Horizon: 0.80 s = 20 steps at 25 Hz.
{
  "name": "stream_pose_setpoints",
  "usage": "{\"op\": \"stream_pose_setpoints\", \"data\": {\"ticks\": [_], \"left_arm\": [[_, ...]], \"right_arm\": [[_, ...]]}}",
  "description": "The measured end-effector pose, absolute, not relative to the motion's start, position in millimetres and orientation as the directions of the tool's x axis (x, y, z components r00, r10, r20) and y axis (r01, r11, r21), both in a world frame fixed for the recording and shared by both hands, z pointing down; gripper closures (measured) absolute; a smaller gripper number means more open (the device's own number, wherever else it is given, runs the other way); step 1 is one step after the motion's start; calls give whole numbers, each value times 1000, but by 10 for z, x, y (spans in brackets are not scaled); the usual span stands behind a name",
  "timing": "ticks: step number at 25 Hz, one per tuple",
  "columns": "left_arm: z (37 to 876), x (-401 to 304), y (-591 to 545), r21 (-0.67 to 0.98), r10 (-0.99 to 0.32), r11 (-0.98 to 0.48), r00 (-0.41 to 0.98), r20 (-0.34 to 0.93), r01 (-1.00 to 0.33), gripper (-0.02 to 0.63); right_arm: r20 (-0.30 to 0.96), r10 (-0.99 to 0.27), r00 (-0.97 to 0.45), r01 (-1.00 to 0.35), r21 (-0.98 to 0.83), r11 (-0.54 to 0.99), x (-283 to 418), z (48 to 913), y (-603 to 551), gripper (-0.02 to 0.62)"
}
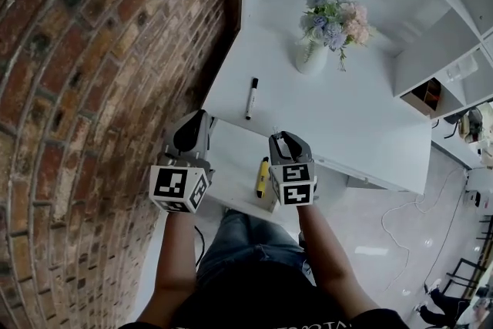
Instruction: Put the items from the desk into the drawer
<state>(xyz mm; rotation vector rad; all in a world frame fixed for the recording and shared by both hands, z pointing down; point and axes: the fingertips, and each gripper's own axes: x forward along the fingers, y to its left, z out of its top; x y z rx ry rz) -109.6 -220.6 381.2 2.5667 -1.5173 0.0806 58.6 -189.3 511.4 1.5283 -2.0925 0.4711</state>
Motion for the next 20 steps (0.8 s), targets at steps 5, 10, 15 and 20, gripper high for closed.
{"op": "stream_pose_setpoints", "data": {"ticks": [5,10,15,20], "left_arm": [[4078,-1079,-2163,132,-846,-488,505,170,-863,604],[4354,-1070,-2055,157,-822,-504,527,215,-849,604],[4564,-1078,-1984,168,-800,-520,546,247,-837,604],[4677,-1101,-1987,163,-797,-522,547,256,-837,604]], "right_arm": [[639,-675,-370,-905,-85,416,263,5542,-1592,474],[735,-558,-385,-893,-145,425,139,6131,-1355,474],[812,-450,-371,-888,-170,427,51,6711,-1164,474],[860,-367,-356,-899,-208,385,24,7137,-1151,474]]}}
